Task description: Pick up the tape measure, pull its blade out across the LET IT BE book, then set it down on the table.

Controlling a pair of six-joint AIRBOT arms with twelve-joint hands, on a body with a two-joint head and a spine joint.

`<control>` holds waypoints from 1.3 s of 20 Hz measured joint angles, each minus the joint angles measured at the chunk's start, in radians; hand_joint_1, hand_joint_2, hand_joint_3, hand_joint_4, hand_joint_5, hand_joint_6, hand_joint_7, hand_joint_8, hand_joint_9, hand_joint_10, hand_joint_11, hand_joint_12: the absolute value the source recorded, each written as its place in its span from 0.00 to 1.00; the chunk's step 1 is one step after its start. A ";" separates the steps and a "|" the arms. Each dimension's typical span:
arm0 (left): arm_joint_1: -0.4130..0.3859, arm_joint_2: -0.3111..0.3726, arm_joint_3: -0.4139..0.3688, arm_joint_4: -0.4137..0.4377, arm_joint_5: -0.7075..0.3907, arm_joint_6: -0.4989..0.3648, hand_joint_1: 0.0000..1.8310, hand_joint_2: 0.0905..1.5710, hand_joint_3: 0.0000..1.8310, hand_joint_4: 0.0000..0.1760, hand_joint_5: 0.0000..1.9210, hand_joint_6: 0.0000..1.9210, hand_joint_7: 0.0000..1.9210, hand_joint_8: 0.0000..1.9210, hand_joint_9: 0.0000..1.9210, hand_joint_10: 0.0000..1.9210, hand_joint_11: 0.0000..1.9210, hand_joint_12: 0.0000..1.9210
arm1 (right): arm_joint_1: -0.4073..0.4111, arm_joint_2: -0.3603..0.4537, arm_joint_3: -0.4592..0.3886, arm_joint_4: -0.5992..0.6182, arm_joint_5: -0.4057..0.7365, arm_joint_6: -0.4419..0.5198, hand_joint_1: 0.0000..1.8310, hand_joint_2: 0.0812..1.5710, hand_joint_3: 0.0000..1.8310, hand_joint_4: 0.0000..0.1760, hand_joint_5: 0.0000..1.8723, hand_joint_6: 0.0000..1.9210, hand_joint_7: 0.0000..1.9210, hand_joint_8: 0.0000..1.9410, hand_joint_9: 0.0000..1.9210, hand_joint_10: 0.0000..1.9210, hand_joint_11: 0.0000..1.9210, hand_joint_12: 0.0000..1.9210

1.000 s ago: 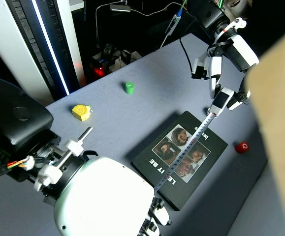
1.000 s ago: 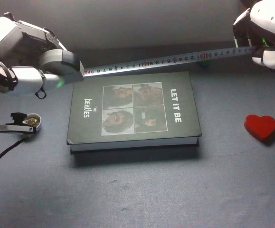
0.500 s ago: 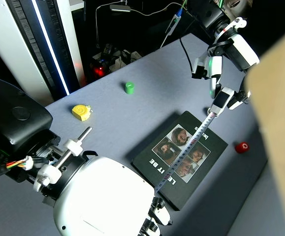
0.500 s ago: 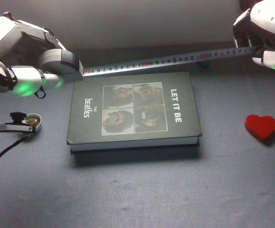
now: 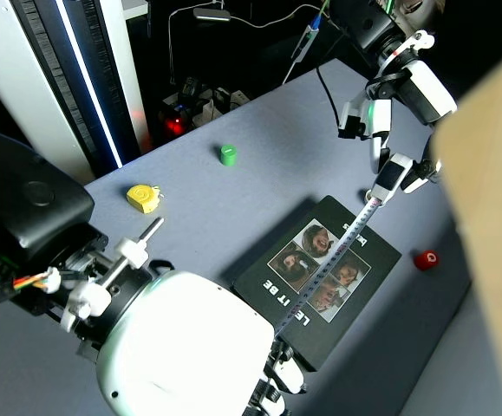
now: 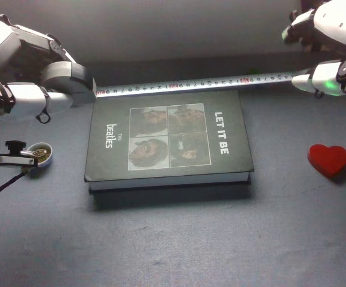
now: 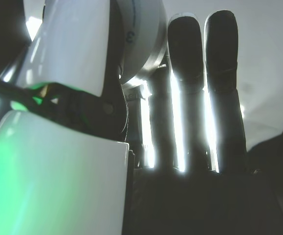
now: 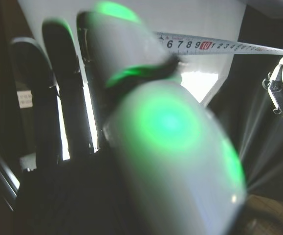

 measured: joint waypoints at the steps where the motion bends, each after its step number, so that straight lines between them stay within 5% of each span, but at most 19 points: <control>1: 0.000 0.000 0.000 0.001 0.000 0.000 0.75 0.67 0.00 0.00 0.55 0.38 0.54 0.45 0.47 0.66 0.38 0.60 | 0.000 0.000 -0.005 -0.003 0.007 -0.002 0.24 0.65 0.00 0.00 0.14 0.01 0.15 0.01 0.10 0.08 0.02 0.41; 2: 0.000 0.000 0.000 0.002 0.000 0.000 0.75 0.67 0.00 0.00 0.55 0.38 0.54 0.45 0.47 0.66 0.38 0.60 | -0.002 0.000 -0.008 -0.003 0.006 -0.003 0.24 0.65 0.00 0.00 0.14 0.01 0.15 0.01 0.10 0.08 0.02 0.41; 3: 0.000 0.000 0.000 0.003 0.001 0.000 0.75 0.67 0.00 0.00 0.55 0.38 0.54 0.46 0.47 0.66 0.38 0.60 | -0.008 0.000 -0.015 -0.006 0.007 -0.007 0.04 0.61 0.00 0.00 0.05 0.00 0.04 0.00 0.01 0.01 0.00 0.17; 7: 0.000 -0.001 0.012 0.005 0.034 0.004 0.75 0.68 0.00 0.00 0.53 0.39 0.54 0.46 0.47 0.66 0.37 0.59 | -0.013 0.007 -0.058 -0.009 0.009 -0.001 0.00 0.59 0.00 0.00 0.00 0.00 0.01 0.00 0.00 0.00 0.00 0.10; 14: 0.001 -0.023 0.080 0.001 0.095 0.015 0.75 0.68 0.00 0.00 0.53 0.40 0.53 0.47 0.47 0.66 0.38 0.60 | 0.016 0.023 -0.163 -0.009 -0.005 0.058 0.00 0.58 0.00 0.00 0.00 0.00 0.00 0.00 0.00 0.00 0.00 0.09; 17: 0.004 -0.041 0.121 0.000 0.129 0.016 0.75 0.68 0.00 0.00 0.54 0.39 0.53 0.48 0.47 0.66 0.38 0.60 | -0.071 0.024 -0.198 -0.243 0.014 0.230 0.00 0.58 0.00 0.00 0.00 0.00 0.00 0.00 0.00 0.00 0.00 0.09; 26: 0.051 -0.060 0.195 0.003 0.140 -0.020 0.75 0.68 0.00 0.00 0.55 0.37 0.53 0.48 0.46 0.66 0.37 0.59 | -0.066 -0.024 -0.239 -0.275 0.064 0.240 0.00 0.58 0.00 0.00 0.00 0.00 0.01 0.00 0.00 0.00 0.00 0.14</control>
